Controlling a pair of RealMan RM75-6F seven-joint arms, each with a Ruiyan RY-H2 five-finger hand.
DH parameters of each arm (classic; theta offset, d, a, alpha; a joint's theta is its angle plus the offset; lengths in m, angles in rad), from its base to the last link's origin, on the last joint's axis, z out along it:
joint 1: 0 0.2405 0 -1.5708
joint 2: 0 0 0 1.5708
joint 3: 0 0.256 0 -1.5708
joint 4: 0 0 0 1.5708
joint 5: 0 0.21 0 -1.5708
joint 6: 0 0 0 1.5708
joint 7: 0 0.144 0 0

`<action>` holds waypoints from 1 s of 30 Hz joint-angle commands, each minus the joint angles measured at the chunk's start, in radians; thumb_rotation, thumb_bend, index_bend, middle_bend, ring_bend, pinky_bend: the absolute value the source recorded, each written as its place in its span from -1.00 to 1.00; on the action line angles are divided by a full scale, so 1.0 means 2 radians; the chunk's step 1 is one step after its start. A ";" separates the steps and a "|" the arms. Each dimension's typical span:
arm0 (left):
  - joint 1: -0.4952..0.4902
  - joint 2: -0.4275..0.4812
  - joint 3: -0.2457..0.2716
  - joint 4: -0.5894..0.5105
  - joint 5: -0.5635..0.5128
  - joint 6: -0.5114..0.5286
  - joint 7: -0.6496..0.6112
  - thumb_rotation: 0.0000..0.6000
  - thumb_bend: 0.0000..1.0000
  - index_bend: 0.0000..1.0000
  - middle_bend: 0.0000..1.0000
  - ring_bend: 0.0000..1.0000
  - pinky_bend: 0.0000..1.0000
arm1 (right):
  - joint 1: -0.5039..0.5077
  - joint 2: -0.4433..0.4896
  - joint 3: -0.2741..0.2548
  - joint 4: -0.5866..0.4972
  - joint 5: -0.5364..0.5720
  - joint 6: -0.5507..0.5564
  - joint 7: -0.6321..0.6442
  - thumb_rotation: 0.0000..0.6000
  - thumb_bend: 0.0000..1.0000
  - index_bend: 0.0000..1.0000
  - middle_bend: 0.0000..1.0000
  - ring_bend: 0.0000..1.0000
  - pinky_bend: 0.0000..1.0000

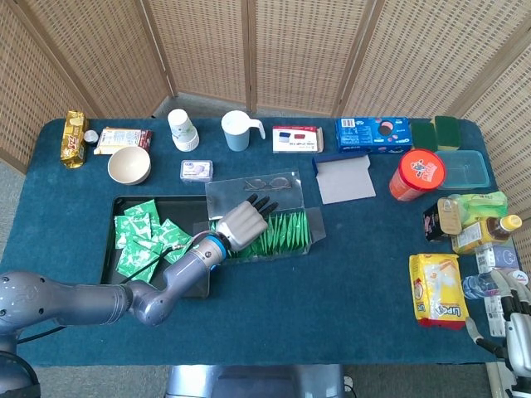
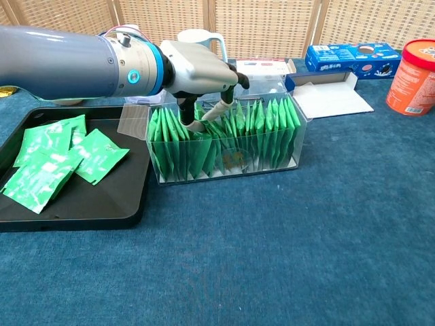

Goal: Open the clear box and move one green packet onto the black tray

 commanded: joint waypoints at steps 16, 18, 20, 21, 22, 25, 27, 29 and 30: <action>-0.004 -0.005 -0.003 0.013 0.000 0.004 -0.007 1.00 -0.10 0.35 -0.77 -1.00 -0.75 | -0.002 0.000 0.001 0.001 0.000 0.001 0.003 1.00 -0.31 -1.00 -0.92 -1.00 -0.89; -0.003 -0.007 -0.004 0.015 0.003 0.003 -0.010 1.00 -0.08 0.37 -0.75 -1.00 -0.75 | -0.002 0.000 0.000 0.002 0.000 0.000 0.003 1.00 -0.31 -1.00 -0.92 -1.00 -0.89; -0.002 -0.006 -0.006 0.015 0.009 0.005 -0.014 1.00 -0.07 0.39 -0.72 -1.00 -0.75 | -0.002 0.000 0.001 0.002 0.000 0.001 0.004 1.00 -0.31 -1.00 -0.92 -1.00 -0.89; -0.002 -0.006 -0.006 0.015 0.010 0.005 -0.015 1.00 -0.06 0.39 -0.72 -1.00 -0.75 | -0.003 0.000 0.001 0.002 0.000 0.001 0.004 1.00 -0.31 -1.00 -0.92 -1.00 -0.89; -0.001 -0.004 -0.007 0.012 0.014 0.007 -0.017 1.00 -0.06 0.40 -0.70 -1.00 -0.75 | -0.003 0.000 0.001 0.002 0.000 0.001 0.005 1.00 -0.31 -1.00 -0.92 -1.00 -0.89; 0.003 0.001 -0.009 0.005 0.026 0.014 -0.022 1.00 -0.05 0.43 -0.67 -1.00 -0.75 | -0.003 0.000 0.001 0.003 0.000 0.002 0.006 1.00 -0.31 -1.00 -0.92 -1.00 -0.89; 0.007 0.007 -0.008 -0.004 0.035 0.018 -0.026 1.00 -0.04 0.45 -0.65 -1.00 -0.75 | -0.003 0.001 0.002 0.003 -0.001 0.003 0.008 1.00 -0.31 -1.00 -0.92 -1.00 -0.89; 0.010 0.012 -0.008 -0.011 0.040 0.021 -0.029 1.00 -0.04 0.45 -0.65 -1.00 -0.75 | -0.004 0.001 0.001 0.004 -0.002 0.004 0.009 1.00 -0.31 -1.00 -0.92 -1.00 -0.89; 0.012 0.014 -0.008 -0.014 0.043 0.022 -0.031 1.00 -0.04 0.45 -0.65 -1.00 -0.75 | -0.004 0.001 0.001 0.004 -0.002 0.004 0.009 1.00 -0.31 -1.00 -0.92 -1.00 -0.89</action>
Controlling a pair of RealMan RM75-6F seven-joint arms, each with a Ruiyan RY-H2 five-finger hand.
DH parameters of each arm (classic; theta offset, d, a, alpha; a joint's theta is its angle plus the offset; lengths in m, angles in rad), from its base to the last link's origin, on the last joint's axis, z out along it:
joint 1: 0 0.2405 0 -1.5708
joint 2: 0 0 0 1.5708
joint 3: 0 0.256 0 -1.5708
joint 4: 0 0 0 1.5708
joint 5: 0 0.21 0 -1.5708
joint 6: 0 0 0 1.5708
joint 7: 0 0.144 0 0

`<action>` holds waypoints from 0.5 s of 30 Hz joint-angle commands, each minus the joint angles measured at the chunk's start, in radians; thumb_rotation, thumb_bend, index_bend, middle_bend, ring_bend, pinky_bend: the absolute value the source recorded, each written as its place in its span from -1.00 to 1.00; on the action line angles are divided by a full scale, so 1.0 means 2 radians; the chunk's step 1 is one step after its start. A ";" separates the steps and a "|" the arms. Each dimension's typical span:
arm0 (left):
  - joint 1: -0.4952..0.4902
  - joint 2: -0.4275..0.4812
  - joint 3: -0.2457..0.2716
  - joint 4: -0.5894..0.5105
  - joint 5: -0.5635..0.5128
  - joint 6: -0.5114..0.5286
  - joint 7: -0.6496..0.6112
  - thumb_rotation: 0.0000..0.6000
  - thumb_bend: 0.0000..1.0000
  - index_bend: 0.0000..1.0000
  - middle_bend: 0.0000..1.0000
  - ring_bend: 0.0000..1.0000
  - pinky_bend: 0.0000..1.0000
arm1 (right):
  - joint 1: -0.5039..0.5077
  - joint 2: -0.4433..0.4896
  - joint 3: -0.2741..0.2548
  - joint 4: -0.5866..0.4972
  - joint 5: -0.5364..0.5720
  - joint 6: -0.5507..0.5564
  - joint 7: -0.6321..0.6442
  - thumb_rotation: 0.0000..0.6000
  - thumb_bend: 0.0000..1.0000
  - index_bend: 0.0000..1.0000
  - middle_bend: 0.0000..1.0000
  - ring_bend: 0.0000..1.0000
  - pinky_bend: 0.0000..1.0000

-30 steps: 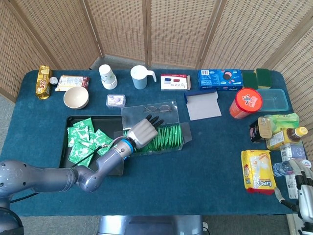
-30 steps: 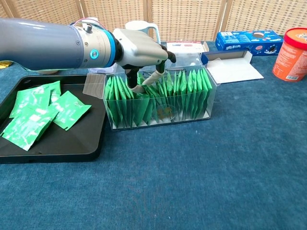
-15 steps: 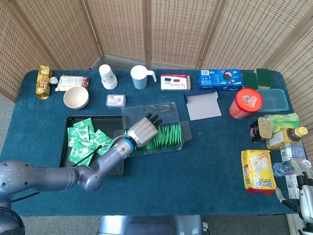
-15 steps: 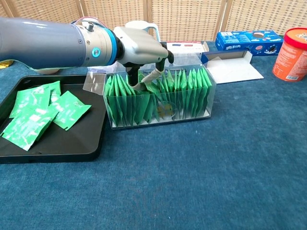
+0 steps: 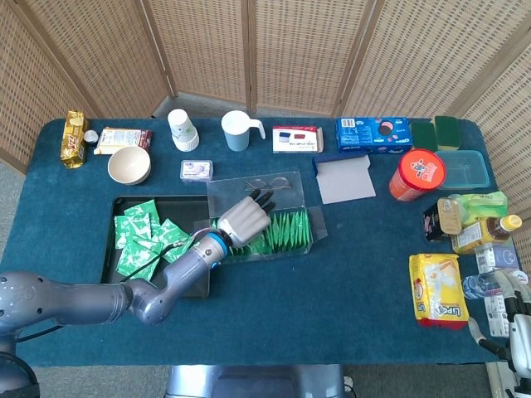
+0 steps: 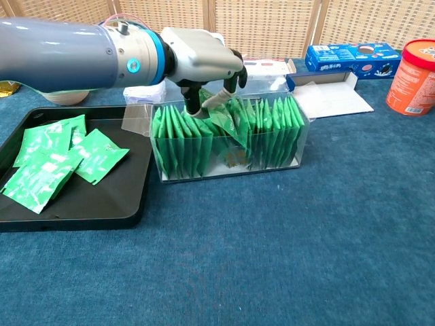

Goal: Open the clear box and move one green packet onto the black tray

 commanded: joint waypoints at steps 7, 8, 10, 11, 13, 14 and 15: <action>0.020 0.033 -0.003 -0.040 0.034 0.024 -0.021 1.00 -0.04 0.45 -0.64 -1.00 -0.75 | 0.000 0.000 0.000 0.000 -0.002 0.001 0.001 1.00 -0.31 -1.00 -0.92 -1.00 -0.89; 0.025 0.041 -0.004 -0.049 0.043 0.031 -0.026 1.00 -0.04 0.45 -0.64 -1.00 -0.75 | 0.000 0.000 0.000 0.000 -0.003 0.002 0.001 1.00 -0.31 -1.00 -0.92 -1.00 -0.89; 0.032 0.054 -0.006 -0.063 0.056 0.041 -0.033 1.00 -0.04 0.45 -0.64 -1.00 -0.75 | 0.000 0.001 0.000 -0.001 -0.004 0.002 0.000 1.00 -0.31 -1.00 -0.92 -1.00 -0.89; 0.038 0.064 -0.007 -0.074 0.066 0.049 -0.040 1.00 -0.04 0.45 -0.64 -1.00 -0.75 | 0.001 0.001 0.000 -0.002 -0.005 0.002 0.000 1.00 -0.31 -1.00 -0.92 -1.00 -0.89; 0.046 0.079 -0.007 -0.089 0.081 0.059 -0.048 1.00 -0.04 0.46 -0.64 -1.00 -0.75 | 0.002 0.001 0.000 -0.003 -0.007 0.002 -0.001 1.00 -0.31 -1.00 -0.92 -1.00 -0.89; 0.053 0.089 -0.008 -0.100 0.092 0.066 -0.055 1.00 -0.04 0.46 -0.64 -1.00 -0.75 | 0.003 0.002 0.000 -0.004 -0.008 0.002 -0.001 1.00 -0.31 -1.00 -0.92 -1.00 -0.89; 0.060 0.100 -0.008 -0.111 0.102 0.072 -0.065 1.00 -0.04 0.45 -0.63 -1.00 -0.75 | 0.004 0.002 0.000 -0.005 -0.010 0.001 -0.002 1.00 -0.31 -1.00 -0.92 -1.00 -0.89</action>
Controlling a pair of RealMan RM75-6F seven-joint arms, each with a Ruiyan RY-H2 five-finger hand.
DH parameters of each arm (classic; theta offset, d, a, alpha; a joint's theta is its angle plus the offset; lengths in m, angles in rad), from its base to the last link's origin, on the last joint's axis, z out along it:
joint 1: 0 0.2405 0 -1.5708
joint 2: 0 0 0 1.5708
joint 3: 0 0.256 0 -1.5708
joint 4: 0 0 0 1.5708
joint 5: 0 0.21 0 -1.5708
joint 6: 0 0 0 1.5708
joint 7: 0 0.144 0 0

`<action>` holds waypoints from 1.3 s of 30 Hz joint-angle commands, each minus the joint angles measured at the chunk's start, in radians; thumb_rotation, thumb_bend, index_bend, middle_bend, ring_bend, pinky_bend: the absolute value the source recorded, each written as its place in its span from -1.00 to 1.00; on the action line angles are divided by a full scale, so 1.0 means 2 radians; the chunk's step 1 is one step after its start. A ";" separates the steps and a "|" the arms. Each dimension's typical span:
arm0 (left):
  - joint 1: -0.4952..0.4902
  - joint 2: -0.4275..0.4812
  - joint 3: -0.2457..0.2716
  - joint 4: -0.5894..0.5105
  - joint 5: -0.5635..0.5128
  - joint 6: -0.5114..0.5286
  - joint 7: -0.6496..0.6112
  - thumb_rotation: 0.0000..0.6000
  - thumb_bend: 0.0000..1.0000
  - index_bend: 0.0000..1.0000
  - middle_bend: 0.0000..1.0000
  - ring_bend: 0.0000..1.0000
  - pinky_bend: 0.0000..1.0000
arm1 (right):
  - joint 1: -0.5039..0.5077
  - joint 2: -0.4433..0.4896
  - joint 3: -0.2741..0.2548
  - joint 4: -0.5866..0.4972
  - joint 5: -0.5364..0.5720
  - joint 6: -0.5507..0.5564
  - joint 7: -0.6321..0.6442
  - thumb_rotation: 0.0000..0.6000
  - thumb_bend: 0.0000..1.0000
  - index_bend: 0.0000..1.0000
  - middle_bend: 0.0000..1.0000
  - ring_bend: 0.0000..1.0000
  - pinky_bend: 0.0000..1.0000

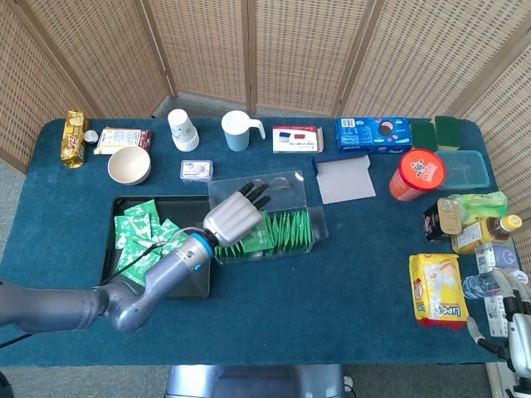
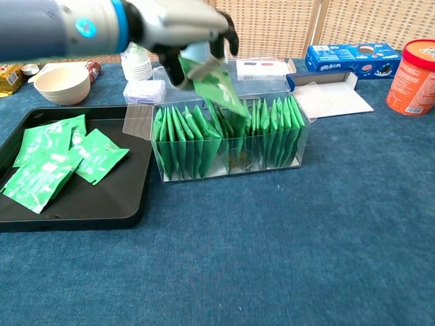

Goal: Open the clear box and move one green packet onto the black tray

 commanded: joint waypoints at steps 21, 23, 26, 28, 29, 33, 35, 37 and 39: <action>0.190 0.202 0.012 -0.136 0.221 0.161 -0.181 1.00 -0.04 0.46 -0.63 -1.00 -0.75 | 0.031 0.006 0.005 -0.018 -0.022 -0.017 -0.015 1.00 -0.31 -1.00 -0.92 -1.00 -0.89; 0.212 0.214 0.018 -0.135 0.230 0.177 -0.192 1.00 -0.04 0.46 -0.63 -1.00 -0.75 | 0.035 0.006 0.006 -0.022 -0.024 -0.021 -0.019 1.00 -0.31 -1.00 -0.92 -1.00 -0.89; 0.244 0.228 0.028 -0.128 0.237 0.194 -0.209 1.00 -0.04 0.45 -0.63 -1.00 -0.75 | 0.041 0.005 0.006 -0.027 -0.025 -0.027 -0.026 1.00 -0.31 -1.00 -0.92 -1.00 -0.89; 0.263 0.234 0.033 -0.120 0.240 0.203 -0.220 1.00 -0.05 0.45 -0.63 -1.00 -0.75 | 0.046 0.005 0.007 -0.031 -0.026 -0.031 -0.032 1.00 -0.31 -1.00 -0.92 -1.00 -0.89; 0.273 0.237 0.037 -0.116 0.237 0.206 -0.225 1.00 -0.05 0.45 -0.63 -1.00 -0.75 | 0.049 0.004 0.007 -0.032 -0.027 -0.034 -0.034 1.00 -0.31 -1.00 -0.92 -1.00 -0.89; 0.309 0.240 0.047 -0.093 0.227 0.213 -0.249 1.00 -0.06 0.45 -0.63 -1.00 -0.75 | 0.059 0.002 0.008 -0.039 -0.030 -0.044 -0.043 1.00 -0.31 -1.00 -0.92 -1.00 -0.89; 0.322 0.238 0.050 -0.079 0.220 0.211 -0.257 1.00 -0.06 0.45 -0.63 -1.00 -0.75 | 0.063 0.001 0.008 -0.042 -0.031 -0.048 -0.048 1.00 -0.31 -1.00 -0.92 -1.00 -0.89; 0.335 0.234 0.053 -0.064 0.213 0.207 -0.263 1.00 -0.06 0.44 -0.63 -1.00 -0.75 | 0.067 0.000 0.008 -0.044 -0.031 -0.052 -0.052 1.00 -0.31 -1.00 -0.92 -1.00 -0.89; 0.346 0.225 0.055 -0.047 0.205 0.201 -0.267 1.00 -0.06 0.44 -0.63 -1.00 -0.75 | 0.071 -0.002 0.008 -0.046 -0.031 -0.056 -0.056 1.00 -0.31 -1.00 -0.92 -1.00 -0.89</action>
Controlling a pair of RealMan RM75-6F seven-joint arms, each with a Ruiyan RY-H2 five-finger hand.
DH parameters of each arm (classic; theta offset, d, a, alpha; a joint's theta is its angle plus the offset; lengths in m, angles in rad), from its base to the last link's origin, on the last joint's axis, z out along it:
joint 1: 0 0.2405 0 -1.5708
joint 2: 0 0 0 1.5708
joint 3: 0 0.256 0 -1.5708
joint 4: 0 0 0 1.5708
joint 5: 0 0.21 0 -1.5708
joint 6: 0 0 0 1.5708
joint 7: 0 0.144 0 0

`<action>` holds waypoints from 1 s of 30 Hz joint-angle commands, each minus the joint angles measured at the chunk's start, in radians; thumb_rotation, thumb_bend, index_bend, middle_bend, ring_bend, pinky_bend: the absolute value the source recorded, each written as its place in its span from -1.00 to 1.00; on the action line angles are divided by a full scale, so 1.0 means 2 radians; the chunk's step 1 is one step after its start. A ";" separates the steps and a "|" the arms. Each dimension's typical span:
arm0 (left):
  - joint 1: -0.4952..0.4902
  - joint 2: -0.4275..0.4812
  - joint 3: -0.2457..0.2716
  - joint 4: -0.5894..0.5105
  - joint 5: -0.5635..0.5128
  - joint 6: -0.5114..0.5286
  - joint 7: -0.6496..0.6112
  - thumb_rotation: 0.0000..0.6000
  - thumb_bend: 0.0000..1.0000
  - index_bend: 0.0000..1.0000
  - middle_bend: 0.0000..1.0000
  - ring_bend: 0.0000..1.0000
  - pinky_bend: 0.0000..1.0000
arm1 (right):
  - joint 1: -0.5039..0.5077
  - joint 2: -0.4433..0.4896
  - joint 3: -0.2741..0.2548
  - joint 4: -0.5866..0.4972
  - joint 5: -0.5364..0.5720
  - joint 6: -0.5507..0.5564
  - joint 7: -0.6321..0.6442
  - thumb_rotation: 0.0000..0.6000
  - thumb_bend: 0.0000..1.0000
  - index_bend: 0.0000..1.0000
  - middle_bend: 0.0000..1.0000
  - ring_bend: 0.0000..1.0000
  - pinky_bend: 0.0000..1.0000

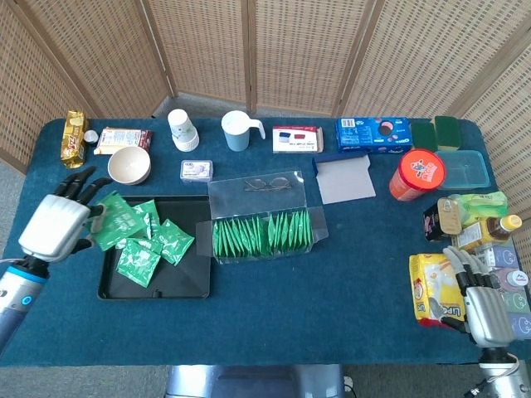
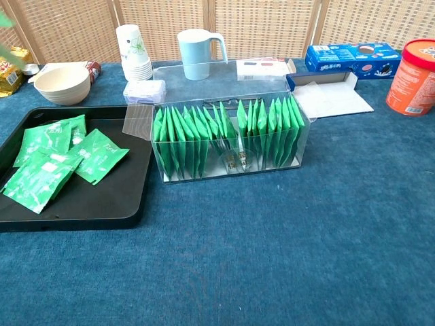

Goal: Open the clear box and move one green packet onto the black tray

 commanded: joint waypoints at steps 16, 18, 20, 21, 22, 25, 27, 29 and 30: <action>0.034 -0.071 -0.012 0.082 -0.044 -0.074 -0.008 1.00 -0.28 -0.26 -0.96 -1.00 -0.75 | 0.006 0.003 -0.003 -0.009 0.008 -0.003 -0.007 1.00 -0.31 -1.00 -0.92 -1.00 -0.89; 0.035 -0.070 -0.016 0.079 -0.043 -0.074 -0.007 1.00 -0.37 -0.48 -1.00 -1.00 -0.75 | 0.005 0.003 -0.004 -0.007 0.008 -0.001 -0.005 1.00 -0.31 -1.00 -0.92 -1.00 -0.89; 0.038 -0.067 -0.020 0.073 -0.039 -0.071 -0.005 1.00 -0.44 -0.64 -1.00 -1.00 -0.75 | 0.005 0.003 -0.004 -0.005 0.009 0.001 -0.001 1.00 -0.31 -1.00 -0.92 -1.00 -0.89; 0.039 -0.066 -0.021 0.071 -0.038 -0.069 -0.004 1.00 -0.46 -0.68 -1.00 -1.00 -0.75 | 0.004 0.003 -0.005 -0.004 0.009 0.002 0.000 1.00 -0.31 -1.00 -0.92 -1.00 -0.89; 0.040 -0.066 -0.023 0.069 -0.036 -0.067 -0.003 1.00 -0.49 -0.73 -1.00 -1.00 -0.75 | 0.004 0.003 -0.005 -0.002 0.009 0.003 0.002 1.00 -0.31 -1.00 -0.92 -1.00 -0.89; 0.044 -0.064 -0.026 0.063 -0.031 -0.063 0.002 1.00 -0.56 -0.81 -1.00 -1.00 -0.75 | 0.004 0.002 -0.005 0.002 0.009 0.004 0.008 1.00 -0.31 -1.00 -0.92 -1.00 -0.89; 0.048 -0.062 -0.027 0.057 -0.029 -0.059 0.006 1.00 -0.58 -0.84 -1.00 -1.00 -0.75 | 0.003 0.003 -0.005 0.004 0.008 0.006 0.012 1.00 -0.31 -1.00 -0.92 -1.00 -0.89; 0.051 -0.059 -0.029 0.053 -0.028 -0.055 0.008 1.00 -0.60 -0.88 -1.00 -1.00 -0.75 | 0.003 0.003 -0.006 0.006 0.008 0.007 0.014 1.00 -0.31 -1.00 -0.92 -1.00 -0.89; 0.054 -0.057 -0.029 0.049 -0.028 -0.053 0.009 1.00 -0.60 -0.89 -1.00 -1.00 -0.75 | 0.003 0.003 -0.006 0.007 0.008 0.008 0.015 1.00 -0.31 -1.00 -0.92 -1.00 -0.89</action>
